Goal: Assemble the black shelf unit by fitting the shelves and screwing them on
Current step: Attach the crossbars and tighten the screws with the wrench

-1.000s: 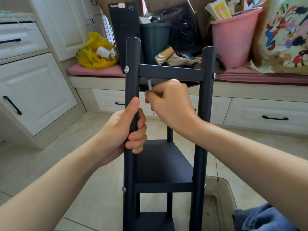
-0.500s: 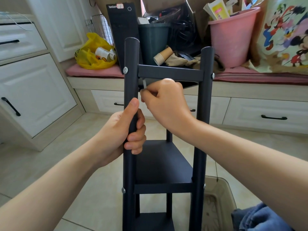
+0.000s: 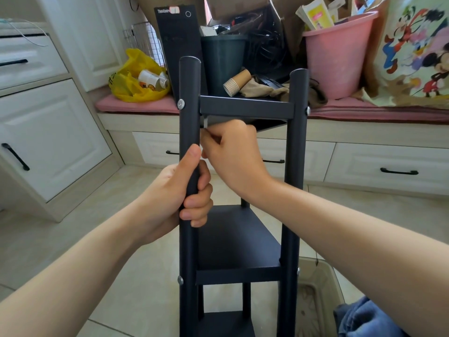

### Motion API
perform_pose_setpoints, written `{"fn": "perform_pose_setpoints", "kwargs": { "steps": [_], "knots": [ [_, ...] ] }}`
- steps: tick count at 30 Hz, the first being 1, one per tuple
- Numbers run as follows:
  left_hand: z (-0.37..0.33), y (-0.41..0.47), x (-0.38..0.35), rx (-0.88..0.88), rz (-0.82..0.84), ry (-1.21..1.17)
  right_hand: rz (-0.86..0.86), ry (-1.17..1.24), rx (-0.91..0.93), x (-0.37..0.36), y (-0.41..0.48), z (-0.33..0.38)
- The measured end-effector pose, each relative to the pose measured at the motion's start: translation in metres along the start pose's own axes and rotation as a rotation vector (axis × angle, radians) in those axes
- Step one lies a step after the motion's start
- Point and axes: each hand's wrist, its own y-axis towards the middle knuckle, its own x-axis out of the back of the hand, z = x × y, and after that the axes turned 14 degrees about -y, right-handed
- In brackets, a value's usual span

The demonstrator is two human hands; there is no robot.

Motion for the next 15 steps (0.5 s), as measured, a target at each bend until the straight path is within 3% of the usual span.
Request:
{"fn": "perform_pose_setpoints", "kwargs": {
  "steps": [15],
  "knots": [
    [-0.002, -0.001, 0.002, 0.009, -0.01, 0.007, -0.045, 0.138, -0.033, -0.02, 0.005, 0.002]
  ]
}}
